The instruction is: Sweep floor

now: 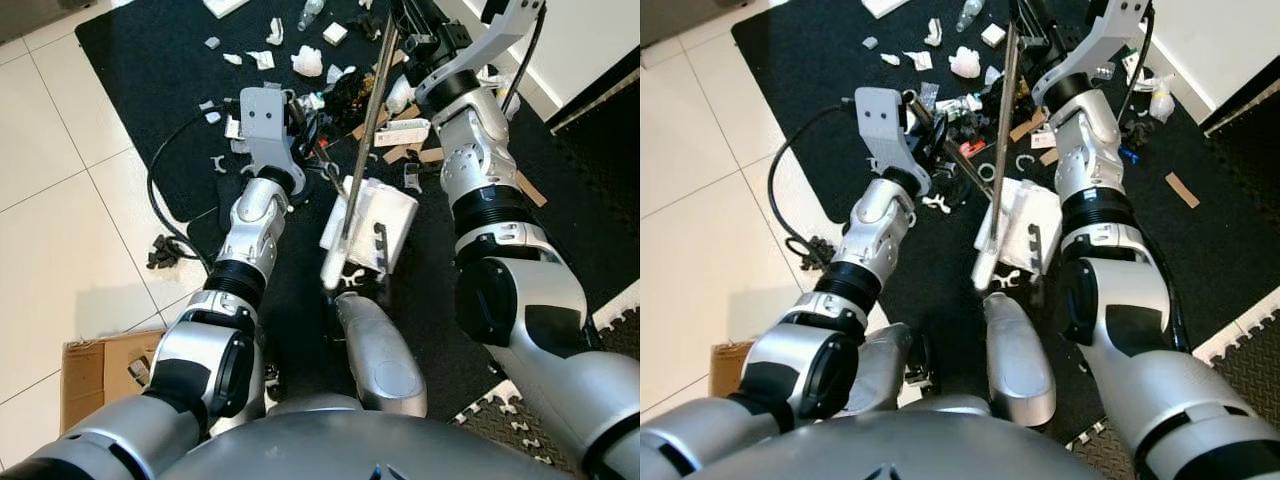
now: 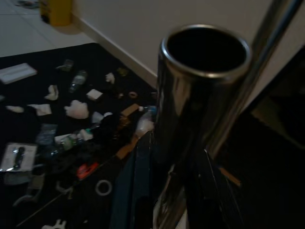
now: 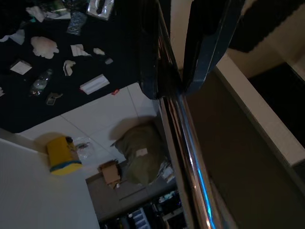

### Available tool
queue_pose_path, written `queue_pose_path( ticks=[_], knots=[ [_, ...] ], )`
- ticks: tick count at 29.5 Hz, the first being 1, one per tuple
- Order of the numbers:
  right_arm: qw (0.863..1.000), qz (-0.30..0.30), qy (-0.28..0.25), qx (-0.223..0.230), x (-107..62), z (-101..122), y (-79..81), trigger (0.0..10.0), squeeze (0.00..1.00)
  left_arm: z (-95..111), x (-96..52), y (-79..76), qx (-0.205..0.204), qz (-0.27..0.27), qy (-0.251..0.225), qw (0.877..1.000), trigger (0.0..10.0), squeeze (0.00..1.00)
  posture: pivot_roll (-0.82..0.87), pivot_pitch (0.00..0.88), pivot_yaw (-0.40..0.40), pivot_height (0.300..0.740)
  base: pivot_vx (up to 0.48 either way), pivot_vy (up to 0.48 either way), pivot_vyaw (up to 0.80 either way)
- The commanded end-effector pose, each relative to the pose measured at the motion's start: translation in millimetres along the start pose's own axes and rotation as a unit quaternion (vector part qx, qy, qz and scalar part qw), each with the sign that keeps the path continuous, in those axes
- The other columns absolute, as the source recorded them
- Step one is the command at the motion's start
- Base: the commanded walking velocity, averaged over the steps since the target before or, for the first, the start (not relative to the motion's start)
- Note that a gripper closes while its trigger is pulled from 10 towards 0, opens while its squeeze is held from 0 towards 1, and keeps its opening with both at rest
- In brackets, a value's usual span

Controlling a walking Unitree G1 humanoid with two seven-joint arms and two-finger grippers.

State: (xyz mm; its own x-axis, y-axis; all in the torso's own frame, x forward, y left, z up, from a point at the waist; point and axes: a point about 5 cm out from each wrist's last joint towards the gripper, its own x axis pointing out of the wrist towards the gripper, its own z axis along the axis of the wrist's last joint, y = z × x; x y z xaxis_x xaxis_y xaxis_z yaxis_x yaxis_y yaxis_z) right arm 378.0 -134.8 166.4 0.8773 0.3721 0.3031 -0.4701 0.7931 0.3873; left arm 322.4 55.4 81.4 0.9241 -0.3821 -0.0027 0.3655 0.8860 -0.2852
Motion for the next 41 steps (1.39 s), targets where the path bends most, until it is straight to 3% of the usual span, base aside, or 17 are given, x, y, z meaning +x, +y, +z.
queue_pose_path(
  ticks=[1,8,17,25,27,30,31,36,39,41],
  knots=[
    [0.999,0.016,-0.03,0.005,4.3,10.5,5.4,10.0,0.0,-1.5,0.6,-13.5,-0.025,-0.008,-0.011,1.0,10.0,0.0,-0.09,0.099,-0.018,0.74,0.0,0.0,0.0],
    [0.997,0.028,-0.073,-0.001,6.8,40.1,2.7,10.0,0.0,4.8,0.2,7.9,-0.043,0.057,-0.021,0.997,10.0,0.0,-0.09,0.102,-0.02,0.74,0.0,0.0,0.0],
    [0.99,0.071,-0.115,0.042,-10.1,84.2,-8.2,10.0,0.0,21.1,1.8,36.0,-0.088,0.117,-0.039,0.988,10.0,0.0,-0.09,0.102,-0.028,0.74,0.0,0.0,0.0],
    [0.989,-0.036,-0.14,-0.006,-27.0,104.4,-45.0,10.0,0.0,35.0,3.4,51.9,-0.082,0.156,-0.061,0.982,10.0,0.0,-0.1,0.102,-0.024,0.74,0.0,0.0,0.0],
    [0.985,-0.099,-0.142,-0.02,-38.2,108.0,-64.8,10.0,0.0,45.3,3.2,63.5,-0.072,0.181,-0.077,0.978,10.0,0.0,-0.1,0.102,-0.021,0.74,0.0,0.0,0.0],
    [0.979,-0.154,-0.128,-0.033,-50.9,104.8,-81.1,10.0,0.0,62.9,-0.4,85.3,-0.057,0.23,-0.103,0.966,10.0,0.0,-0.1,0.102,-0.021,0.74,0.0,0.0,0.0],
    [0.979,-0.154,-0.128,-0.033,-50.9,104.8,-81.1,10.0,0.0,62.9,-0.4,85.3,-0.057,0.23,-0.103,0.966,10.0,0.0,-0.1,0.102,-0.021,0.74,0.0,0.0,0.0],
    [0.985,-0.133,-0.112,-0.004,-48.3,91.9,-76.5,10.0,0.0,79.3,-10.4,114.4,-0.044,0.302,-0.126,0.944,10.0,0.0,-0.1,0.102,-0.021,0.74,0.0,0.0,0.0],
    [0.988,-0.104,-0.112,0.019,-42.4,88.7,-68.3,10.0,0.0,79.9,-11.6,117.8,-0.031,0.31,-0.122,0.942,10.0,0.0,-0.1,0.102,-0.021,0.74,0.0,0.0,0.0],
    [0.991,-0.046,-0.112,0.064,-34.1,85.8,-52.5,10.0,0.0,74.2,-10.6,113.9,-0.026,0.305,-0.112,0.945,10.0,0.0,-0.09,0.105,-0.022,0.74,0.0,0.0,0.0]
  ],
)
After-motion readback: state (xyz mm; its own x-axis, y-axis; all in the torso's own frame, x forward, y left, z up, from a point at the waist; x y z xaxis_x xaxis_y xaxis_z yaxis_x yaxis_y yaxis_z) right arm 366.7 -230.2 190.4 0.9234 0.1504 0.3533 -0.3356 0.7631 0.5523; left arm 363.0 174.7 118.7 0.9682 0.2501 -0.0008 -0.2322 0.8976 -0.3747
